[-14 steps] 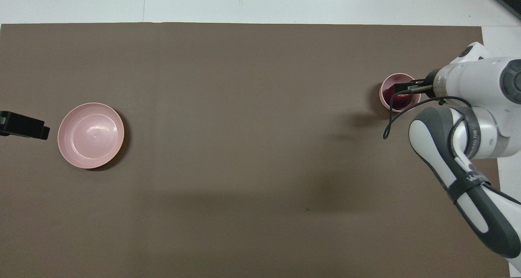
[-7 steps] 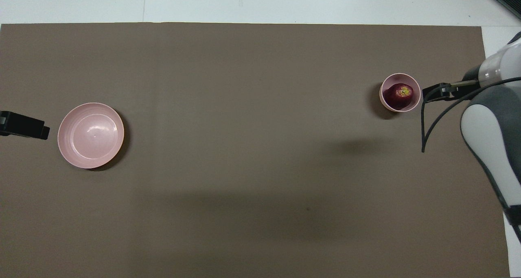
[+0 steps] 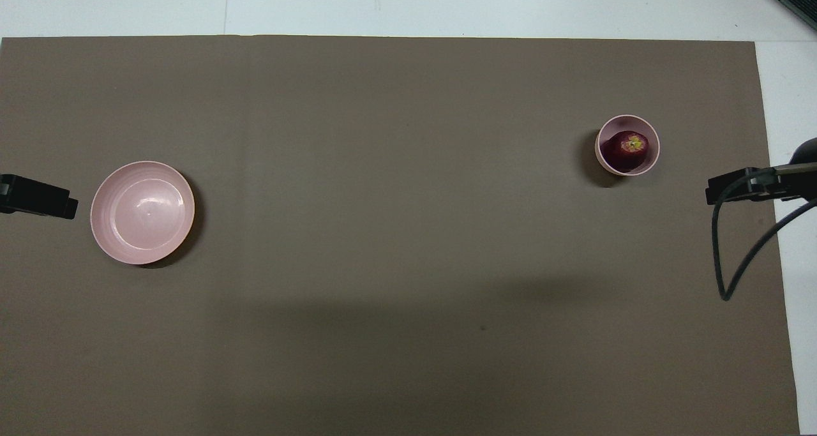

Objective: Move apple from plate to bowl

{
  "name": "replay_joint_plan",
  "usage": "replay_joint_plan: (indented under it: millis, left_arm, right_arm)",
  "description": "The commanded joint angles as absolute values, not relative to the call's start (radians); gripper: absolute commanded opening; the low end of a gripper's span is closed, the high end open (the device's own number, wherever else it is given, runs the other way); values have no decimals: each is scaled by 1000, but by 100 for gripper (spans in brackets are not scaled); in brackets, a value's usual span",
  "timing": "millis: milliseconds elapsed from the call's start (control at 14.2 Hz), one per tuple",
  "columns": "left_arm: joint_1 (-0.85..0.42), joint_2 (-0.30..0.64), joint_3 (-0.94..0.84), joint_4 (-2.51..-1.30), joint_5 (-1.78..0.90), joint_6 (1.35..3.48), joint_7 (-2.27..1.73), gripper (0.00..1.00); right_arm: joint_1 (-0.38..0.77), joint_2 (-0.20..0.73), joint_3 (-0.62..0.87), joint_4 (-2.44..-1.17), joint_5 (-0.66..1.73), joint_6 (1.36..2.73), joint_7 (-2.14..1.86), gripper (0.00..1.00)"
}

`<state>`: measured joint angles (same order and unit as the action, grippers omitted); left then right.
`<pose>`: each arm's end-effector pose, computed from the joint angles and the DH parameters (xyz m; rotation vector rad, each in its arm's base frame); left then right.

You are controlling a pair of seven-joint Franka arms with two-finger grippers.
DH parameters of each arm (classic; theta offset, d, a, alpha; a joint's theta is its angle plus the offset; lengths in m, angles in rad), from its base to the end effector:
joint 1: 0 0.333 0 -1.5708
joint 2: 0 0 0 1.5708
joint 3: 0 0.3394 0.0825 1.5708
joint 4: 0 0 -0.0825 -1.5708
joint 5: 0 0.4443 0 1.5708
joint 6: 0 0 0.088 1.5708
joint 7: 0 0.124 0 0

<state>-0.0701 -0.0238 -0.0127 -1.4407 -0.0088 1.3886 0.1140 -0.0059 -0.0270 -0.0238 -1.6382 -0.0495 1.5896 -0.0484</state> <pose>0.5831 -0.0497 0.6975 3.1171 -0.3100 -0.0441 0.6054 -0.0242 0.6133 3.0933 0.0312 -0.0363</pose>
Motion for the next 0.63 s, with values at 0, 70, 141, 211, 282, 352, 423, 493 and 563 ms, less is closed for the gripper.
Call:
replay_joint_plan:
  millis: [0, 70, 141, 211, 282, 352, 423, 493, 563]
  left_arm:
    - [-71, -49, -12, -1468, 5, 1387, 104, 100]
    - [-71, -49, -12, -1468, 6, 1387, 104, 100]
    - [-71, -49, -12, -1467, 5, 1387, 104, 100]
    - [-71, -49, -12, -1466, 5, 1387, 104, 100]
    - [-71, -49, -12, -1468, 5, 1387, 104, 100]
    - [-71, -49, -12, -1467, 6, 1387, 104, 100]
    - [-71, -49, -12, -1466, 5, 1387, 104, 100]
    - [-71, -49, -12, -1468, 5, 1387, 104, 100]
    - [-71, -49, -12, -1468, 6, 1387, 104, 100]
  right_arm:
    - [-15, 1, -15, -1557, -14, 1502, -29, 100]
    - [-17, 3, -15, -1548, -15, 1487, -29, 100]
    - [-18, 3, -15, -1540, -17, 1471, -29, 100]
    - [-17, 3, -15, -1528, -20, 1451, -28, 100]
    - [-17, 15, -15, -1499, -17, 1421, -28, 100]
    - [-18, 34, -17, -1461, -9, 1389, -28, 100]
    - [-20, 41, -17, -1447, -8, 1378, -28, 100]
    - [-21, 41, -15, -1453, 0, 1394, -28, 100]
    - [-26, 40, -15, -1454, 3, 1410, -26, 100]
